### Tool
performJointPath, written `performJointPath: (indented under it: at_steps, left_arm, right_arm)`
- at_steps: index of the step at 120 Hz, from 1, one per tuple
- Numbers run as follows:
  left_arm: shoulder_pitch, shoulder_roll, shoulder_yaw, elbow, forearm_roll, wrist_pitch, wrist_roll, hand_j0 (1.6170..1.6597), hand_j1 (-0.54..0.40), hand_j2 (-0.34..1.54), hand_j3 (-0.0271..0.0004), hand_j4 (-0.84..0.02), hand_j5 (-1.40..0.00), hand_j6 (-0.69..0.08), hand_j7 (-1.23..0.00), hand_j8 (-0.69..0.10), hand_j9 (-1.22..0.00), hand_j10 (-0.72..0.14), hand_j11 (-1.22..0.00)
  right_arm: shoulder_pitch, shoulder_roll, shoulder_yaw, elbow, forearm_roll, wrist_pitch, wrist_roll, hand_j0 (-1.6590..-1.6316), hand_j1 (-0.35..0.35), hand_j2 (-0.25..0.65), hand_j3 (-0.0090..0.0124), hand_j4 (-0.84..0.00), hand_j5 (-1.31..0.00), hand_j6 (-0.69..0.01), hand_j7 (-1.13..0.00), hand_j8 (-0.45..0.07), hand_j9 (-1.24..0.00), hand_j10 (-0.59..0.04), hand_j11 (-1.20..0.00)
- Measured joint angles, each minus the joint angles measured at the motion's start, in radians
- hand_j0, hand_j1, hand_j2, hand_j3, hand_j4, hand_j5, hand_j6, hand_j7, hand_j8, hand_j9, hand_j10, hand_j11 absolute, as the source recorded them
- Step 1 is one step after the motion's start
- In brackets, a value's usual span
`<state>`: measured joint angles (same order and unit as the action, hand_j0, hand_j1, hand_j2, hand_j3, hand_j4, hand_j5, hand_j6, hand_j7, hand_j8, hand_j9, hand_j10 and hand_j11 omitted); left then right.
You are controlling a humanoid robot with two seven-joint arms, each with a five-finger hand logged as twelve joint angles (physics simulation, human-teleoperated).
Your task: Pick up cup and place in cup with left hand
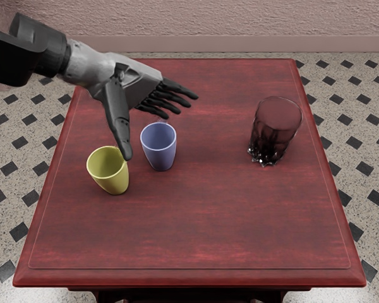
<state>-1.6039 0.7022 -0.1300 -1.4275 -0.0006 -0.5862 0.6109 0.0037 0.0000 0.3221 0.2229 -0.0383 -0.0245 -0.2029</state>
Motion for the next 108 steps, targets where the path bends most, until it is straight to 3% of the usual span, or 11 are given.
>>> performJointPath:
  at_steps: [24, 44, 50, 71, 108]
  left_arm:
    - [-0.034, -0.086, 0.051, -0.002, 0.224, 0.208, 0.0, 1.6581, 0.349, 0.0, 0.0, -0.001, 0.0, -0.001, 0.0, -0.001, 0.0, 0.0, 0.0]
    - [-0.037, -0.189, 0.153, -0.03, 0.401, 0.425, 0.0, 1.6581, 0.349, 0.0, 0.0, -0.001, 0.0, -0.002, 0.0, -0.001, 0.0, -0.001, 0.0]
    - [-0.063, -0.201, 0.184, -0.047, 0.436, 0.485, 0.0, 1.6581, 0.349, 0.0, 0.0, -0.002, 0.0, -0.002, 0.0, -0.002, 0.0, -0.001, 0.0]
    - [-0.081, -0.233, 0.293, -0.101, 0.485, 0.649, 0.0, 1.6581, 0.349, 0.0, 0.0, -0.002, 0.0, -0.002, 0.0, -0.002, 0.0, -0.001, 0.0]
    - [-0.081, -0.28, 0.426, -0.153, 0.495, 0.822, 0.0, 1.6581, 0.349, 0.0, 0.0, -0.001, 0.0, -0.002, 0.0, -0.002, 0.0, -0.001, 0.0]
  right_arm:
    - [0.001, 0.0, 0.0, -0.004, 0.0, 0.0, -0.001, -1.6581, -0.312, -0.006, 0.0, -0.031, -0.04, -0.031, -0.04, -0.031, -0.04, -0.031, -0.04]
    - [0.001, 0.0, 0.0, -0.006, 0.0, 0.0, -0.002, -1.6581, -0.312, -0.006, 0.0, -0.031, -0.04, -0.031, -0.04, -0.031, -0.04, -0.031, -0.04]
    - [0.001, 0.0, 0.0, -0.006, 0.0, 0.0, -0.002, -1.6581, -0.312, -0.006, 0.0, -0.031, -0.04, -0.031, -0.04, -0.031, -0.04, -0.031, -0.04]
    - [0.001, 0.0, 0.0, -0.006, 0.0, 0.0, -0.002, -1.6581, -0.312, -0.006, 0.0, -0.031, -0.04, -0.031, -0.04, -0.031, -0.04, -0.031, -0.04]
    - [0.004, 0.0, 0.0, -0.001, 0.0, 0.0, -0.003, -1.6581, -0.312, -0.006, 0.0, -0.031, -0.04, -0.031, -0.04, -0.031, -0.04, -0.031, -0.04]
